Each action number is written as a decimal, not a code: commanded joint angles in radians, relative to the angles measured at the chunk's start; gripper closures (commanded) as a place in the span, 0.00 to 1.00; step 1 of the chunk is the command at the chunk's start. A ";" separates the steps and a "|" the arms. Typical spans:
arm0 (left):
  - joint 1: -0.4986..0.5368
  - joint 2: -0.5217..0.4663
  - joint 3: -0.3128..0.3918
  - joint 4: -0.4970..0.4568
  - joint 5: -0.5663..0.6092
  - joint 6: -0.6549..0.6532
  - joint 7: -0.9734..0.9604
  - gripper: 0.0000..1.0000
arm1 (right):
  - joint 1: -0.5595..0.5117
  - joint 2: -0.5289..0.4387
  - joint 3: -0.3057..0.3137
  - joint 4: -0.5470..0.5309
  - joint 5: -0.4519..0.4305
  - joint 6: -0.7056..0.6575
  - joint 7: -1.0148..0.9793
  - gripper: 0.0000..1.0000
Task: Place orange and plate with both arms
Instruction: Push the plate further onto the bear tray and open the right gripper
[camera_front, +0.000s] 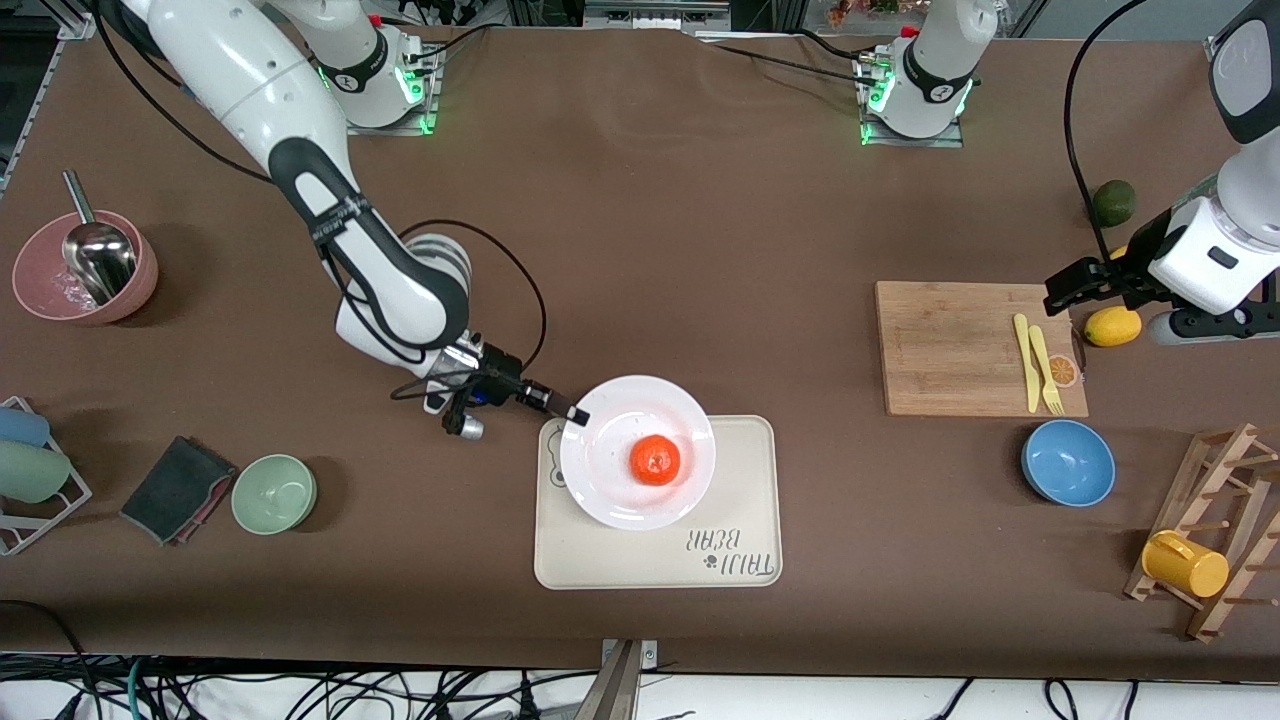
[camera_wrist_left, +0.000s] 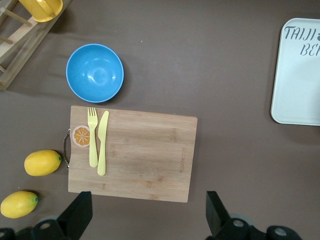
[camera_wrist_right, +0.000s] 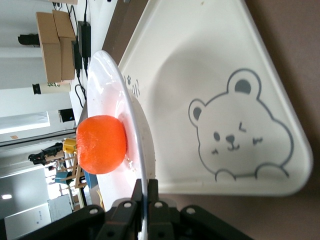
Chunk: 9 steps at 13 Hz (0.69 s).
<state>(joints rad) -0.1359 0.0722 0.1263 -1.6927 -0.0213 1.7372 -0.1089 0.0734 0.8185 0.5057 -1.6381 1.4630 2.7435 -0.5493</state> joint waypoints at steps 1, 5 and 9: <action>0.012 0.015 -0.008 0.028 -0.014 -0.011 0.023 0.00 | 0.045 0.155 0.005 0.213 -0.026 0.021 0.005 1.00; 0.012 0.020 -0.008 0.028 -0.014 -0.011 0.023 0.00 | 0.104 0.243 -0.049 0.345 -0.026 0.021 0.008 1.00; 0.010 0.032 -0.008 0.028 -0.014 -0.010 0.023 0.00 | 0.158 0.272 -0.113 0.374 -0.026 0.021 0.008 0.94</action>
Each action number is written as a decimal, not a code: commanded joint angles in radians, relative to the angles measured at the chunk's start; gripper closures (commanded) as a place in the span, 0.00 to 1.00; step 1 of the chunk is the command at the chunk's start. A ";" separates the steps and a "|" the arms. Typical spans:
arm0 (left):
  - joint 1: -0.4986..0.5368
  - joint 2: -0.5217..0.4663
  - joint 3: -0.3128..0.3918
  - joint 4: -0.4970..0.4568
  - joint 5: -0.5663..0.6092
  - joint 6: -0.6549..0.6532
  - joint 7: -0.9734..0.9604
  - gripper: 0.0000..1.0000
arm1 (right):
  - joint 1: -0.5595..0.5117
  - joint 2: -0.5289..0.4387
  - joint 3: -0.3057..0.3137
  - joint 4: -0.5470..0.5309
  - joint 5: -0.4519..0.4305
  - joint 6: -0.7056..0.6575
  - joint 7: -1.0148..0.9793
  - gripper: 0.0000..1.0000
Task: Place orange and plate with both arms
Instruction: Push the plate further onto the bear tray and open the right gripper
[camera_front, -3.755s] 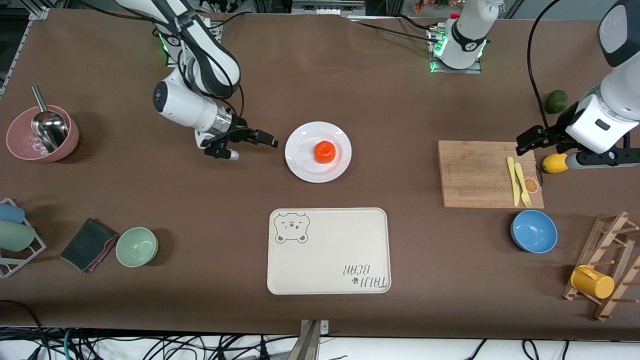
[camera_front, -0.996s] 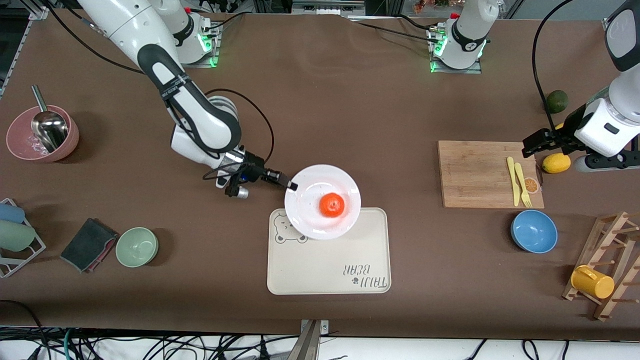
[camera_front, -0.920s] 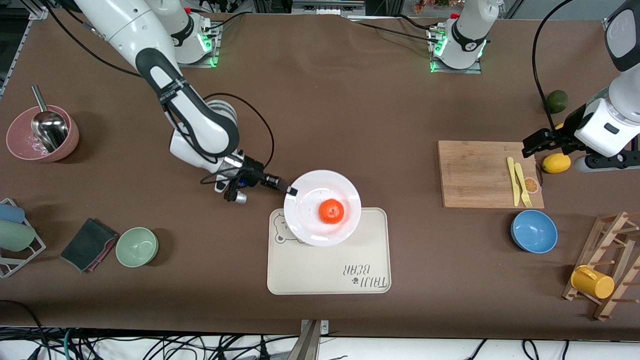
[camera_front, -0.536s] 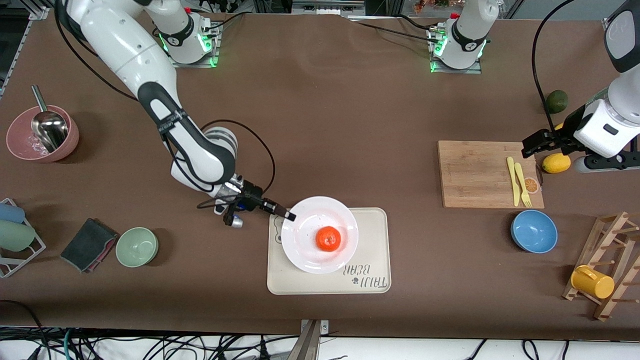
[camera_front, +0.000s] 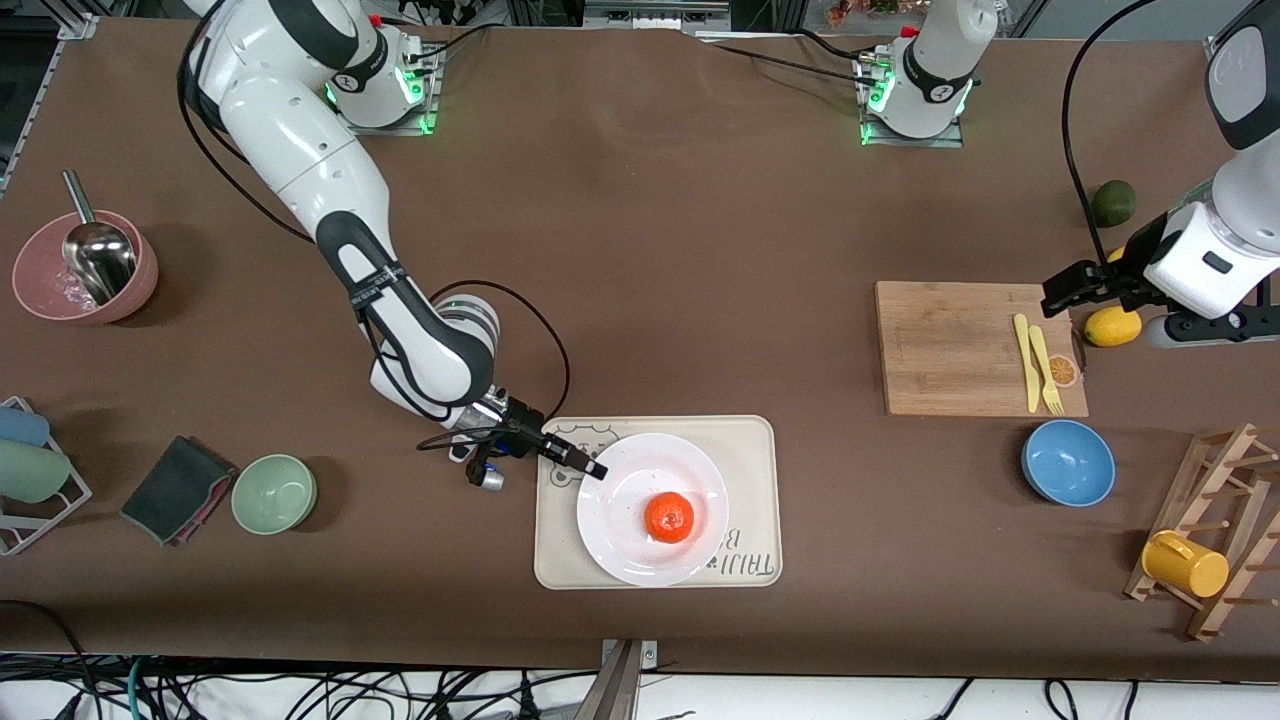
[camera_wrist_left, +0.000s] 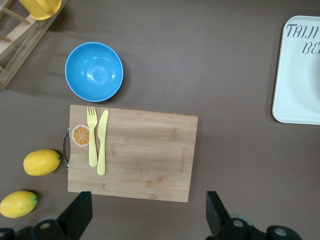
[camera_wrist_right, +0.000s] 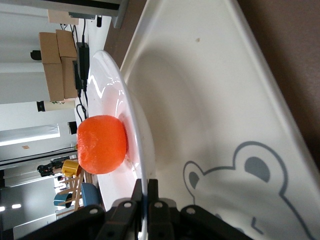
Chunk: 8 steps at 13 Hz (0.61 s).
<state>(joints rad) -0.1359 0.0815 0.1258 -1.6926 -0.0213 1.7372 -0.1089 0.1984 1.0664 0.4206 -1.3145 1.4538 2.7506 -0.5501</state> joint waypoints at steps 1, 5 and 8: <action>0.010 0.023 -0.008 0.028 -0.014 -0.010 0.023 0.00 | 0.035 0.026 -0.028 0.051 -0.018 0.014 0.006 0.61; 0.010 0.023 -0.008 0.028 -0.014 -0.010 0.022 0.00 | 0.033 0.023 -0.037 0.051 -0.139 0.014 -0.005 0.00; 0.010 0.023 -0.008 0.028 -0.014 -0.010 0.022 0.00 | 0.026 0.003 -0.037 0.058 -0.205 0.015 -0.008 0.00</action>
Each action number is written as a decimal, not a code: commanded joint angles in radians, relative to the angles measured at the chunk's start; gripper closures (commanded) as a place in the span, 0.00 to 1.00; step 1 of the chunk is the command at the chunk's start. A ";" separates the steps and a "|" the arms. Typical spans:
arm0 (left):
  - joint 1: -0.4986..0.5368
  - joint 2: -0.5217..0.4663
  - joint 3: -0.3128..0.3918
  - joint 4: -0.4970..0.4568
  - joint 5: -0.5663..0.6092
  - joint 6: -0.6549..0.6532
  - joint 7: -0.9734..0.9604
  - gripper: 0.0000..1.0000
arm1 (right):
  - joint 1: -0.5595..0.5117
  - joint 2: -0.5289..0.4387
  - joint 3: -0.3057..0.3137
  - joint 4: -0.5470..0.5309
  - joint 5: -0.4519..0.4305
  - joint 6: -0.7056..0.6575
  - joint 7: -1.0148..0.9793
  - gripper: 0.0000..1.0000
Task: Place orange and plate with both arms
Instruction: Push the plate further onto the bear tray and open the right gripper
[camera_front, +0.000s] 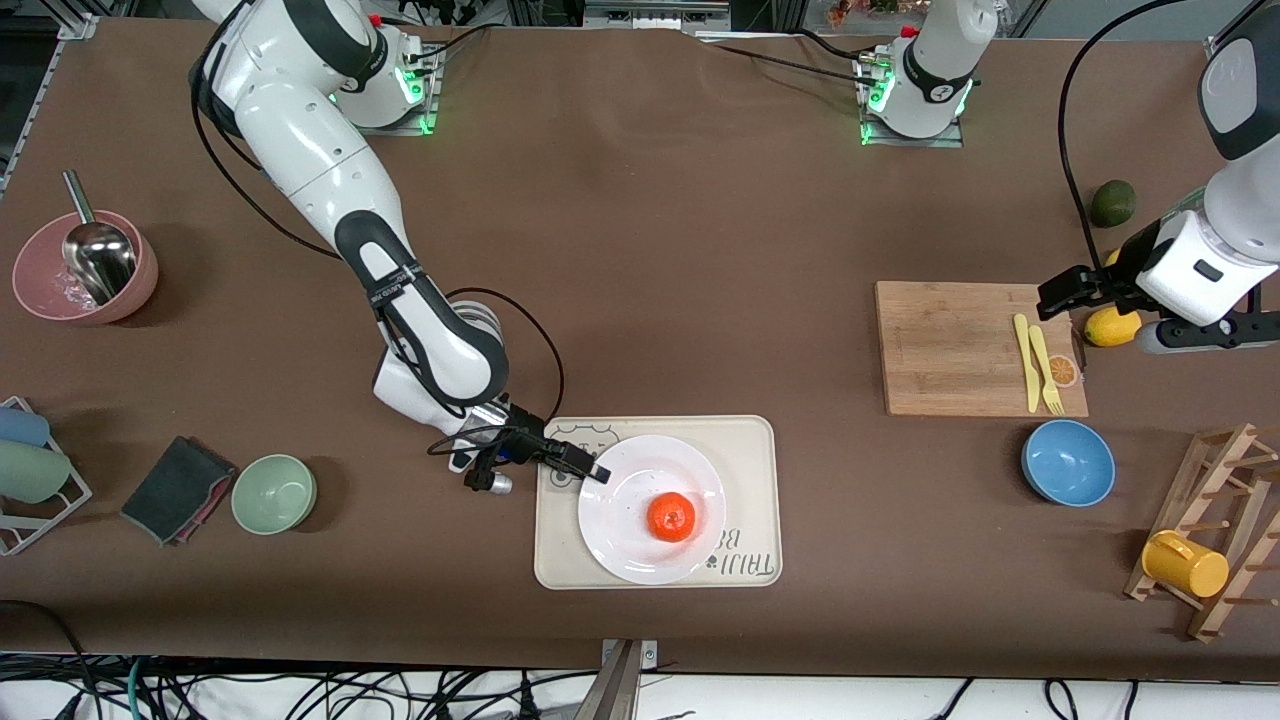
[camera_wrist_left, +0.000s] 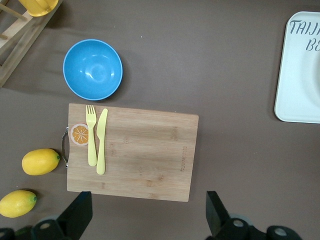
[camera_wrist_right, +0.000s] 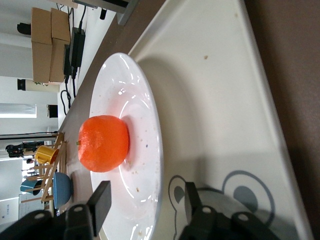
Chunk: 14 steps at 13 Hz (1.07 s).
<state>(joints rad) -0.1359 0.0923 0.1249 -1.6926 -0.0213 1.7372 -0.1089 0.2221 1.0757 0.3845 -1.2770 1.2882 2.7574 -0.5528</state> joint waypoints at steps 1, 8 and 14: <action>0.010 0.012 -0.007 0.028 -0.014 -0.010 0.023 0.00 | -0.001 -0.016 -0.001 0.022 -0.082 0.008 0.002 0.00; 0.012 0.012 -0.007 0.028 -0.015 -0.010 0.023 0.00 | -0.029 -0.103 -0.061 -0.037 -0.407 -0.099 0.007 0.00; 0.013 0.012 -0.007 0.028 -0.015 -0.010 0.023 0.00 | -0.024 -0.244 -0.248 -0.062 -0.717 -0.561 0.184 0.00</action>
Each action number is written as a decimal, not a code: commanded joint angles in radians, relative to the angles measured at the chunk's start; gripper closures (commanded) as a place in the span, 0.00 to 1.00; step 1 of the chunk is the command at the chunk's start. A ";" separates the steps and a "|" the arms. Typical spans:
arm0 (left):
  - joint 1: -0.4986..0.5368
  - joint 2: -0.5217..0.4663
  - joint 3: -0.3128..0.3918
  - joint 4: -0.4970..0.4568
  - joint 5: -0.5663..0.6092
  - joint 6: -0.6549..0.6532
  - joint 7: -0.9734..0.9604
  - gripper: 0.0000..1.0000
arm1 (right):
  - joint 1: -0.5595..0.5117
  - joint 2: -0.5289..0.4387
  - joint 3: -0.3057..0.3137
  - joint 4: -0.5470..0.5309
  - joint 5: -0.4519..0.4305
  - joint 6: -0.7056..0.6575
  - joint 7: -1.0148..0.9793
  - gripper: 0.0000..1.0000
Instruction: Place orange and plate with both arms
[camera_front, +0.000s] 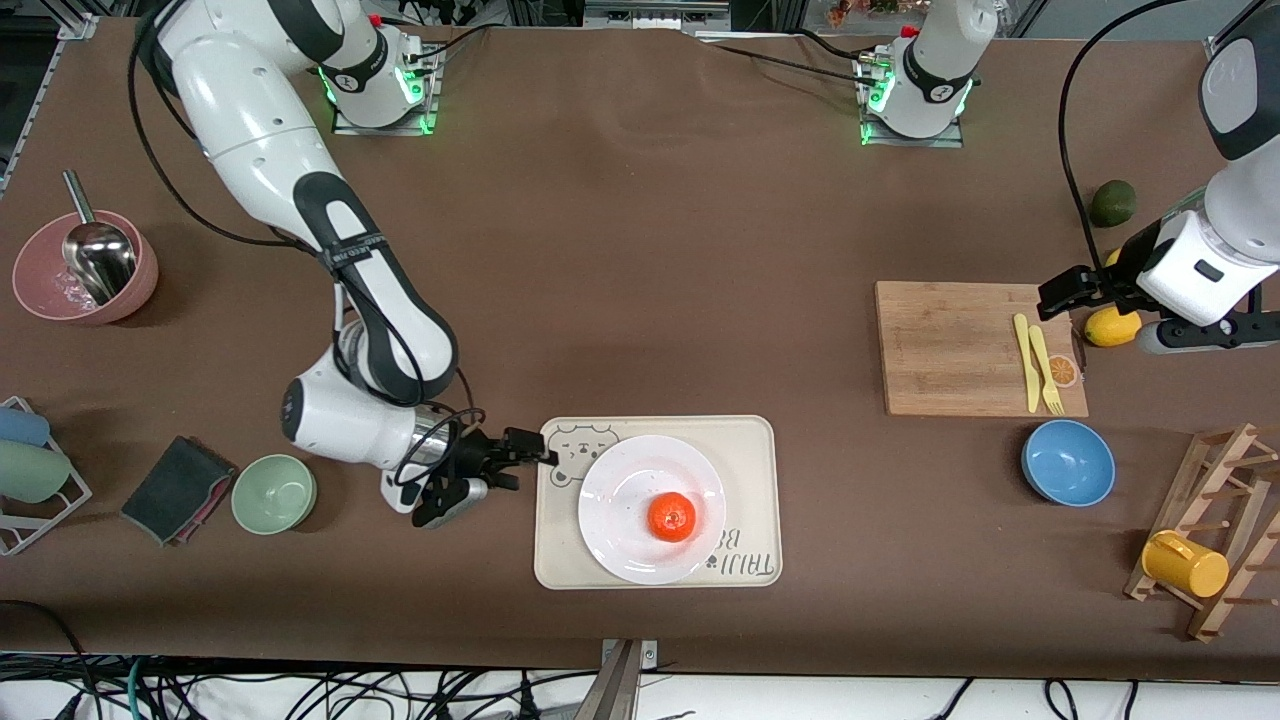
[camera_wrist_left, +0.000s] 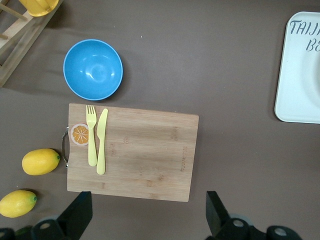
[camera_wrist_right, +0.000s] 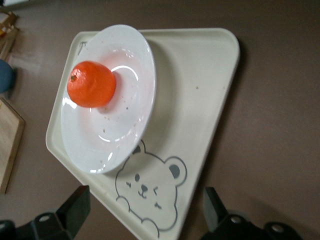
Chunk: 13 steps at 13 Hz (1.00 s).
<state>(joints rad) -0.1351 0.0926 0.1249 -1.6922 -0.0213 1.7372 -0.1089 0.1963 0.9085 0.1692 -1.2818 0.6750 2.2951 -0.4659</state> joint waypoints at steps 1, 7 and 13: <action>0.012 0.012 -0.007 0.028 -0.015 -0.010 0.023 0.00 | 0.000 -0.103 -0.048 -0.056 -0.182 -0.167 0.157 0.00; 0.017 0.012 -0.007 0.028 -0.015 -0.010 0.025 0.00 | 0.003 -0.221 -0.157 -0.054 -0.351 -0.481 0.322 0.00; 0.019 0.012 -0.007 0.028 -0.015 -0.010 0.025 0.00 | 0.011 -0.414 -0.166 -0.120 -0.576 -0.727 0.421 0.00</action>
<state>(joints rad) -0.1300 0.0937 0.1249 -1.6907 -0.0213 1.7372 -0.1089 0.1983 0.6060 0.0053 -1.2989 0.1619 1.5885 -0.0671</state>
